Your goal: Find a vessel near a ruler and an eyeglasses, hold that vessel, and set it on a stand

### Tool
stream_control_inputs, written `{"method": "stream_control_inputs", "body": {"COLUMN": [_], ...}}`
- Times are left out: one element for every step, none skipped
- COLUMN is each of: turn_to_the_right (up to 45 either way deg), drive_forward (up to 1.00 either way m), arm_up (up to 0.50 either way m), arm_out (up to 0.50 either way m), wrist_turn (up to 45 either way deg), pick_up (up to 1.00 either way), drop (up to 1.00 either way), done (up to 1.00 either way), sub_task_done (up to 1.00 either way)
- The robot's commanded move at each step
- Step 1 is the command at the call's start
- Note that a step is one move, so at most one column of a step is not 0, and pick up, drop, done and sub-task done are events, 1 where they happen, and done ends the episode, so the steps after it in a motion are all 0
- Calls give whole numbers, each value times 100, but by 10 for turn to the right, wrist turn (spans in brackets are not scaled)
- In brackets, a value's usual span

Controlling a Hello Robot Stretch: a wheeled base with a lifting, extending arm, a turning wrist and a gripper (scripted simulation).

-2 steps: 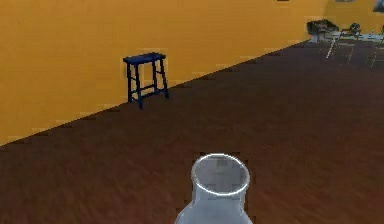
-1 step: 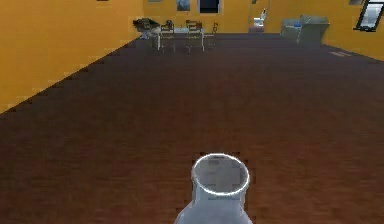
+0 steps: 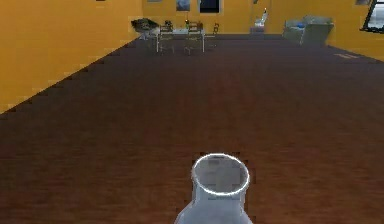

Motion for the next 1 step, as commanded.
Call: {"method": "stream_control_inputs", "body": {"turn_to_the_right": [-450], "drive_forward": [0], "arm_up": [0], "arm_out": [0], "wrist_turn": [0], "pick_up": [0], "drop": [0], "done": [0], "sub_task_done": [0]}}
